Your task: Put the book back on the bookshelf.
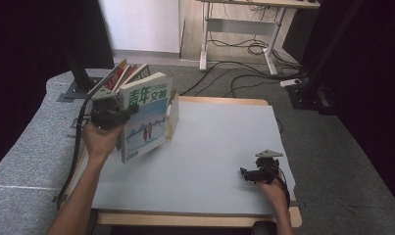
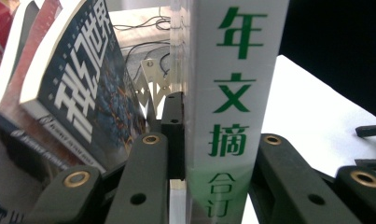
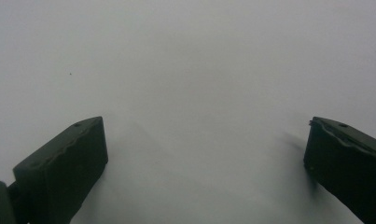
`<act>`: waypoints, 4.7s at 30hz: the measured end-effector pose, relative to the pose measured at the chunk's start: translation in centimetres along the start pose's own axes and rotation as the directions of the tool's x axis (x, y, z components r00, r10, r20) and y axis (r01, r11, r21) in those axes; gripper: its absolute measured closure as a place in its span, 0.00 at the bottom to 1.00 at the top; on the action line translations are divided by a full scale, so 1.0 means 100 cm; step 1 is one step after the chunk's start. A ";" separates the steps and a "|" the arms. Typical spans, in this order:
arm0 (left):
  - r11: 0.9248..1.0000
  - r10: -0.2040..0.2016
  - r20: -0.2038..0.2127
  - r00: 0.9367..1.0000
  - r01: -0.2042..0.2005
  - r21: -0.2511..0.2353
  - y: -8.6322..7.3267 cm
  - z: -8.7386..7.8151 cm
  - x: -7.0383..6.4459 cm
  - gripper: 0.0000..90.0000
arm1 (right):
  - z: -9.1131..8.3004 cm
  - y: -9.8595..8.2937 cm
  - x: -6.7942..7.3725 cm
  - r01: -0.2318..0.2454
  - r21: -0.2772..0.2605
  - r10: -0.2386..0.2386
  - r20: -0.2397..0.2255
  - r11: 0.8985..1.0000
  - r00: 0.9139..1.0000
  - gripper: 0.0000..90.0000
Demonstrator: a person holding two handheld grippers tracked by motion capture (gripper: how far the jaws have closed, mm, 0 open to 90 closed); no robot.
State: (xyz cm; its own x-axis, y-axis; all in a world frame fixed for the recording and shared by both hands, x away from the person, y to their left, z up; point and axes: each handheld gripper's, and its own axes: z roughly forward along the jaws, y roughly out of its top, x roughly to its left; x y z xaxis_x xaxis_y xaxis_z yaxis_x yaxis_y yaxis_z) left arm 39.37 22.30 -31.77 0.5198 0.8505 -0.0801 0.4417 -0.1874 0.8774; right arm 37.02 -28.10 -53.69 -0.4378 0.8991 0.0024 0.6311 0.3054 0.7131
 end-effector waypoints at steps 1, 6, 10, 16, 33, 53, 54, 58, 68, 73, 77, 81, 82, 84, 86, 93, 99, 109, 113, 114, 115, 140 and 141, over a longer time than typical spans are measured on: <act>1.000 -0.001 -0.001 1.000 0.001 -0.001 0.001 0.002 -0.001 0.83 | 0.000 0.000 0.000 0.000 0.000 0.000 0.000 1.000 1.000 0.00; 1.000 -0.006 -0.007 1.000 0.006 -0.012 0.006 0.011 -0.005 0.83 | 0.000 0.000 0.000 0.000 0.000 0.000 0.000 1.000 1.000 0.00; 1.000 -0.013 -0.012 1.000 0.013 -0.022 0.009 0.019 -0.007 0.82 | 0.000 0.000 0.000 -0.001 0.000 0.001 -0.001 1.000 1.000 0.00; 1.000 0.001 -0.029 1.000 -0.002 -0.025 0.012 0.029 -0.010 0.83 | 0.000 0.000 0.000 -0.002 0.000 0.002 -0.002 1.000 1.000 0.00; 0.996 0.027 -0.081 0.996 -0.034 -0.081 0.012 0.063 -0.013 0.82 | 0.000 0.000 0.000 -0.003 -0.001 0.003 -0.002 1.000 1.000 0.00; 0.994 0.026 -0.021 0.999 -0.028 -0.102 -0.011 0.076 -0.004 0.82 | 0.000 0.000 0.000 -0.001 -0.001 0.001 -0.002 1.000 1.000 0.00; 0.995 0.033 -0.020 0.999 -0.034 -0.097 -0.011 0.075 -0.004 0.82 | 0.000 0.000 0.000 -0.001 -0.001 0.001 -0.002 1.000 1.000 0.00; 0.997 0.039 0.005 0.999 -0.039 -0.062 -0.011 0.072 -0.003 0.81 | 0.000 0.000 0.000 -0.001 -0.001 0.001 -0.002 1.000 1.000 0.00; 0.994 0.090 0.000 0.996 -0.089 0.064 -0.003 0.063 -0.001 0.80 | 0.000 0.000 0.000 -0.002 -0.001 0.002 -0.001 1.000 1.000 0.00; 0.990 0.113 -0.027 0.993 -0.110 0.093 -0.003 0.063 -0.003 0.77 | 0.000 0.000 0.000 -0.002 -0.001 0.002 -0.002 1.000 1.000 0.00; 0.991 0.100 -0.024 0.995 -0.097 0.089 -0.003 0.062 -0.002 0.76 | 0.000 0.000 0.000 -0.002 -0.001 0.002 -0.002 1.000 1.000 0.00; 0.993 0.087 -0.016 0.996 -0.085 0.082 -0.001 0.060 0.000 0.75 | 0.000 0.000 0.000 -0.003 -0.001 0.003 -0.002 1.000 1.000 0.00; 0.993 0.087 -0.016 0.996 -0.085 0.082 -0.001 0.060 0.000 0.75 | 0.000 0.000 0.000 -0.003 -0.001 0.003 -0.002 1.000 1.000 0.00; 0.994 0.082 -0.015 0.996 -0.081 0.078 0.000 0.059 0.000 0.75 | 0.000 0.000 0.000 -0.002 -0.001 0.002 -0.002 1.000 1.000 0.00; 0.995 0.072 -0.015 0.997 -0.071 0.069 0.001 0.057 0.002 0.75 | 0.000 0.000 0.000 -0.002 -0.001 0.002 -0.002 1.000 1.000 0.00; 0.997 0.053 -0.015 0.998 -0.053 0.049 0.005 0.051 0.005 0.75 | 0.000 0.000 0.000 -0.002 -0.001 0.002 -0.001 1.000 1.000 0.00; 0.998 0.043 -0.038 0.998 -0.041 0.054 0.010 0.048 0.006 0.77 | 0.000 0.000 0.000 -0.002 -0.001 0.002 -0.002 1.000 1.000 0.00; 1.000 0.014 -0.080 0.997 -0.015 -0.002 0.010 0.044 0.004 0.82 | 0.000 0.000 0.000 -0.002 -0.001 0.002 -0.002 1.000 1.000 0.00; 0.999 -0.014 -0.062 0.998 0.012 -0.033 0.011 0.045 0.004 0.83 | 0.000 0.000 0.000 -0.002 0.000 0.002 -0.002 1.000 1.000 0.00; 0.999 -0.020 -0.061 0.998 0.018 -0.040 0.012 0.045 0.004 0.83 | 0.000 0.000 0.000 -0.001 0.000 0.001 -0.002 1.000 1.000 0.00; 0.999 -0.028 -0.061 0.998 0.025 -0.046 0.012 0.046 0.004 0.83 | 0.000 0.000 0.000 -0.001 0.000 0.001 -0.002 1.000 1.000 0.00; 0.994 -0.013 -0.065 0.998 0.006 -0.109 0.009 0.069 -0.014 0.82 | 0.000 0.000 0.000 -0.003 -0.001 0.003 -0.003 1.000 1.000 0.00; 0.996 -0.005 -0.056 0.998 0.000 -0.089 0.009 0.069 -0.015 0.82 | 0.000 0.000 0.000 -0.003 -0.001 0.003 -0.003 1.000 1.000 0.00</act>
State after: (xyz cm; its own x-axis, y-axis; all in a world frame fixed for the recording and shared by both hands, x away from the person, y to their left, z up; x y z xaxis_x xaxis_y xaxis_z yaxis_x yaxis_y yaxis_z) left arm 44.05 17.50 -34.17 0.4753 0.8779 -0.0580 0.3749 -0.1424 0.9160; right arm 37.04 -28.13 -53.71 -0.4378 0.8991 0.0067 0.6315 0.3021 0.7141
